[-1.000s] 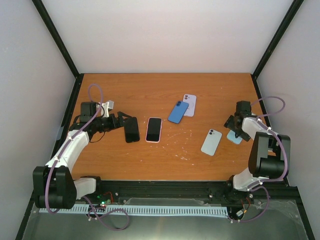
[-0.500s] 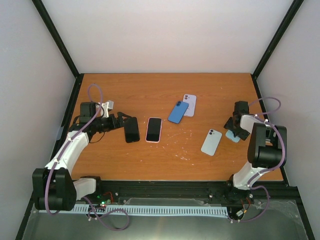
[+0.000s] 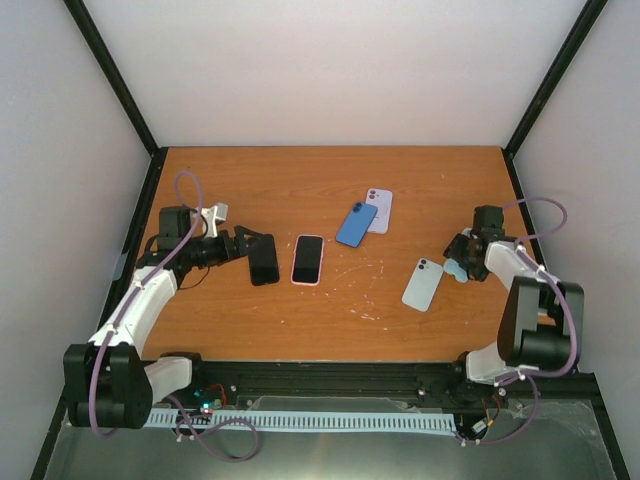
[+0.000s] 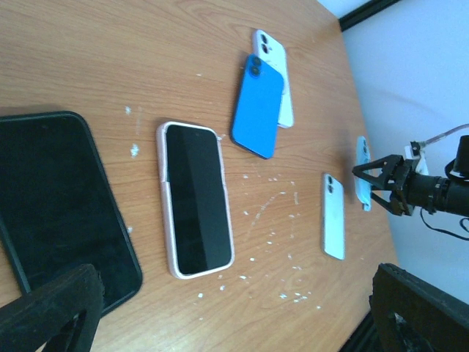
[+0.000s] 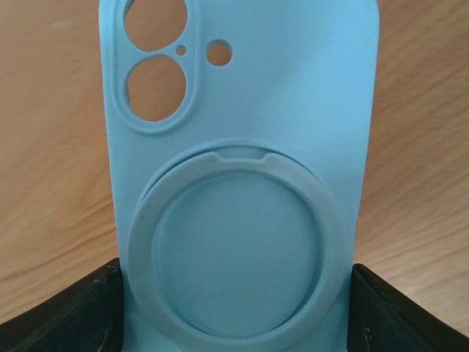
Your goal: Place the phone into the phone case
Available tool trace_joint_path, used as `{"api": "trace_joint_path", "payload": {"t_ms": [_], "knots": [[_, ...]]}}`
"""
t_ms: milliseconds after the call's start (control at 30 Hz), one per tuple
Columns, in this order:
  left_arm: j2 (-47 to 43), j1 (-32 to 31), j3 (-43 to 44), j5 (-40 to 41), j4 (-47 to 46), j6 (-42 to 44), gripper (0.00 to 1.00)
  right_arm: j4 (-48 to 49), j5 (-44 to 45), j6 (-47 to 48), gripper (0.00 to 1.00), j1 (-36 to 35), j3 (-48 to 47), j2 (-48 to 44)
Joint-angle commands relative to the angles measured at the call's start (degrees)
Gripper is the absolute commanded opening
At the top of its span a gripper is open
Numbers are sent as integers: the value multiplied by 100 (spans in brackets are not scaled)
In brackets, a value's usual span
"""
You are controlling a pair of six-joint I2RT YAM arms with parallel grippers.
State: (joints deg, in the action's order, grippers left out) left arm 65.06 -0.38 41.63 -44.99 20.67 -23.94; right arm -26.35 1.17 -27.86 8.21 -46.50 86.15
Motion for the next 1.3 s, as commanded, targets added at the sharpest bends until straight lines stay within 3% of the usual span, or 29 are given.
{"api": "trace_joint_path", "payload": {"t_ms": [0, 267, 633, 900, 1267], "knots": [[-283, 12, -126, -756, -457, -401, 97, 121, -1455, -80, 60, -86, 266, -819], [-709, -182, -389, -1539, -1605, -1324, 91, 1218, -3764, -970, 59, -971, 1030, -2496], [-779, -1143, -746, -1881, -3861, -3074, 80, 3099, -3989, -2426, 59, -2999, 1809, -4292], [-517, -2029, -484, -1485, -4940, -3748, 73, 3869, -3891, -2640, 59, -3925, 1888, -4178], [451, -3147, 161, -1102, -5280, -3816, 64, 4474, -3493, -2698, 59, -4959, 1722, -3518]]}}
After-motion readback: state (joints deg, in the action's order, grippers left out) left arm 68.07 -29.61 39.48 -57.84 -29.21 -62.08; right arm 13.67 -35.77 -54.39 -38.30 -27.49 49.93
